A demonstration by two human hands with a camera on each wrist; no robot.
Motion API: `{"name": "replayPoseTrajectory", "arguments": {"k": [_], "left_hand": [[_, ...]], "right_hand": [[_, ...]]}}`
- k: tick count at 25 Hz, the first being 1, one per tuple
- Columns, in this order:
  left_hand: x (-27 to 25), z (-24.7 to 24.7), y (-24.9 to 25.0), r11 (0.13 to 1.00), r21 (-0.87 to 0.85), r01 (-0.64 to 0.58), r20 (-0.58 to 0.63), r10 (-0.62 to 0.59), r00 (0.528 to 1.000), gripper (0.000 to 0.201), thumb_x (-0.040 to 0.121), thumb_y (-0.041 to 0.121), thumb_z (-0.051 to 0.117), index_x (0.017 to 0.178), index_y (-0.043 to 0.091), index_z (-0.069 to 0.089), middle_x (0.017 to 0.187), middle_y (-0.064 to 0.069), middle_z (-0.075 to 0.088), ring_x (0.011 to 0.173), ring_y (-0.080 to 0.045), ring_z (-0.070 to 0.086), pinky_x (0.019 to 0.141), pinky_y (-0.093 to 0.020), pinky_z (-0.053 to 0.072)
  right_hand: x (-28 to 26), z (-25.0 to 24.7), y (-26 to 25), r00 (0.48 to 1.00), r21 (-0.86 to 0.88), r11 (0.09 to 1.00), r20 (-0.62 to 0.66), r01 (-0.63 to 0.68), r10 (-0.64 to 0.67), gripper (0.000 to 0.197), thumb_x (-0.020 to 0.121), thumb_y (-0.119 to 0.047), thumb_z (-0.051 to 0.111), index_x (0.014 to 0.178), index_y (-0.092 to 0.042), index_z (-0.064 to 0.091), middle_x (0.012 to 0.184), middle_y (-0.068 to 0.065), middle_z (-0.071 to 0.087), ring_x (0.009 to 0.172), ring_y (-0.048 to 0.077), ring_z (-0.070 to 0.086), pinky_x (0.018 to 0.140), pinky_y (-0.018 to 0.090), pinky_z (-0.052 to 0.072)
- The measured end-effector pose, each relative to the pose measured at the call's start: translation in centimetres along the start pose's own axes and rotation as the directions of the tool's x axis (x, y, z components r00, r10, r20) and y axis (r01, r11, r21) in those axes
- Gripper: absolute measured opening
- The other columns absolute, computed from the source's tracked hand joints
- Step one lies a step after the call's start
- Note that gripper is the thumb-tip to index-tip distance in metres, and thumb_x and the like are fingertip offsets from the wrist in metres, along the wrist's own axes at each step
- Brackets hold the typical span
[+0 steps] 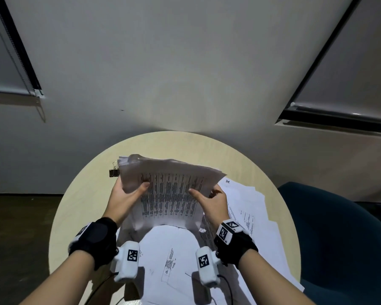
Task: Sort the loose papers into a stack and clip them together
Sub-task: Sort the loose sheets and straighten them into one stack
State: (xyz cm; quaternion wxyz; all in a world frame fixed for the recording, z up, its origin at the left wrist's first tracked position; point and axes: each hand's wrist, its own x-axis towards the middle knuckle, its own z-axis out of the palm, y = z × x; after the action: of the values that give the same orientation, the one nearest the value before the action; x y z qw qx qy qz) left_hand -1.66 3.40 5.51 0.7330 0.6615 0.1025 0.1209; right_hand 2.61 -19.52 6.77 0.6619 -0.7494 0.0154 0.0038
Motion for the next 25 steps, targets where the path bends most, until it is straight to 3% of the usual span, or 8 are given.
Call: {"name": "replayPoseTrajectory", "arguments": {"k": [4, 7, 10, 15, 17, 20, 22, 25], "left_hand": [[0.4, 1.9, 0.8, 0.996, 0.039, -0.077, 0.036, 0.075, 0.996, 0.073, 0.066, 0.043, 0.082, 0.129, 0.024, 0.051, 0.124, 0.008, 0.064, 0.114, -0.004, 0.061, 0.097, -0.027, 0.046], [1.5, 2.4, 2.2, 0.991, -0.012, -0.131, -0.001, 0.131, 0.991, 0.049, 0.075, 0.022, 0.077, 0.118, 0.028, 0.056, 0.114, 0.012, 0.068, 0.106, -0.001, 0.064, 0.089, -0.020, 0.050], [1.6, 1.6, 1.0, 0.998, 0.008, -0.064, -0.025, 0.064, 0.998, 0.027, 0.081, 0.017, 0.072, 0.103, 0.028, 0.060, 0.102, 0.010, 0.070, 0.097, -0.005, 0.067, 0.085, -0.019, 0.053], [0.7, 1.9, -0.6, 0.998, 0.057, 0.029, -0.036, -0.027, 0.999, 0.020, 0.082, 0.031, 0.066, 0.085, 0.013, 0.057, 0.084, 0.000, 0.063, 0.078, -0.016, 0.058, 0.077, -0.036, 0.051], [0.6, 1.7, -1.1, 0.999, -0.015, 0.030, -0.054, -0.031, 0.998, 0.010, 0.086, 0.025, 0.065, 0.093, 0.019, 0.062, 0.092, 0.004, 0.067, 0.083, -0.011, 0.061, 0.081, -0.029, 0.050], [-0.8, 0.8, -4.4, 0.982, 0.141, 0.127, 0.028, -0.133, 0.991, 0.036, 0.079, 0.039, 0.072, 0.106, 0.017, 0.065, 0.101, 0.007, 0.072, 0.099, -0.014, 0.065, 0.092, -0.035, 0.050], [-2.0, 1.1, -5.7, 0.958, 0.222, 0.181, 0.047, -0.196, 0.979, 0.011, 0.083, 0.022, 0.072, 0.093, 0.021, 0.067, 0.080, 0.016, 0.075, 0.091, -0.016, 0.066, 0.084, -0.031, 0.052], [-1.1, 0.8, -5.7, 0.943, 0.250, 0.218, -0.048, -0.213, 0.976, 0.011, 0.087, 0.014, 0.068, 0.078, 0.020, 0.066, 0.068, 0.010, 0.071, 0.075, -0.019, 0.061, 0.074, -0.032, 0.048]], "right_hand": [[0.1, 1.4, -2.4, 0.995, 0.057, 0.994, -0.003, 0.097, -0.096, 0.040, 0.070, -0.020, 0.084, 0.098, -0.030, 0.058, 0.097, -0.015, 0.069, 0.089, -0.008, 0.065, 0.088, 0.017, 0.053], [2.0, 1.6, -3.6, 0.987, 0.050, 0.986, -0.003, 0.162, -0.162, 0.044, 0.073, -0.019, 0.082, 0.108, -0.028, 0.058, 0.105, -0.013, 0.068, 0.097, -0.005, 0.064, 0.092, 0.014, 0.050], [3.0, 0.6, -2.1, 0.999, 0.010, 1.000, 0.029, 0.014, -0.015, 0.029, 0.076, -0.015, 0.079, 0.101, -0.009, 0.066, 0.091, 0.002, 0.072, 0.076, 0.002, 0.069, 0.083, 0.030, 0.059], [2.3, 0.1, -0.4, 1.000, -0.194, 0.981, -0.026, -0.014, 0.009, 0.031, 0.078, -0.035, 0.077, 0.069, -0.011, 0.058, 0.059, -0.004, 0.056, 0.043, 0.002, 0.047, 0.049, 0.018, 0.040], [2.4, -0.3, -0.6, 1.000, -0.154, 0.988, -0.011, -0.018, 0.017, 0.028, 0.078, -0.031, 0.077, 0.069, -0.015, 0.057, 0.056, -0.007, 0.052, 0.040, 0.000, 0.045, 0.046, 0.014, 0.040], [1.3, -0.4, 1.5, 0.984, -0.305, 0.947, 0.110, -0.100, 0.139, 0.025, 0.078, -0.027, 0.078, 0.069, -0.012, 0.060, 0.064, -0.005, 0.061, 0.047, -0.005, 0.053, 0.052, 0.017, 0.050], [0.3, -0.2, 2.4, 0.976, -0.345, 0.931, 0.129, -0.120, 0.174, 0.032, 0.078, -0.026, 0.078, 0.084, 0.004, 0.067, 0.076, 0.010, 0.070, 0.063, 0.015, 0.064, 0.067, 0.032, 0.058], [0.3, -0.6, 1.8, 0.968, -0.109, 0.974, 0.140, -0.197, 0.211, 0.019, 0.082, -0.010, 0.073, 0.086, 0.007, 0.065, 0.076, 0.011, 0.072, 0.063, 0.017, 0.065, 0.054, 0.021, 0.052]]}}
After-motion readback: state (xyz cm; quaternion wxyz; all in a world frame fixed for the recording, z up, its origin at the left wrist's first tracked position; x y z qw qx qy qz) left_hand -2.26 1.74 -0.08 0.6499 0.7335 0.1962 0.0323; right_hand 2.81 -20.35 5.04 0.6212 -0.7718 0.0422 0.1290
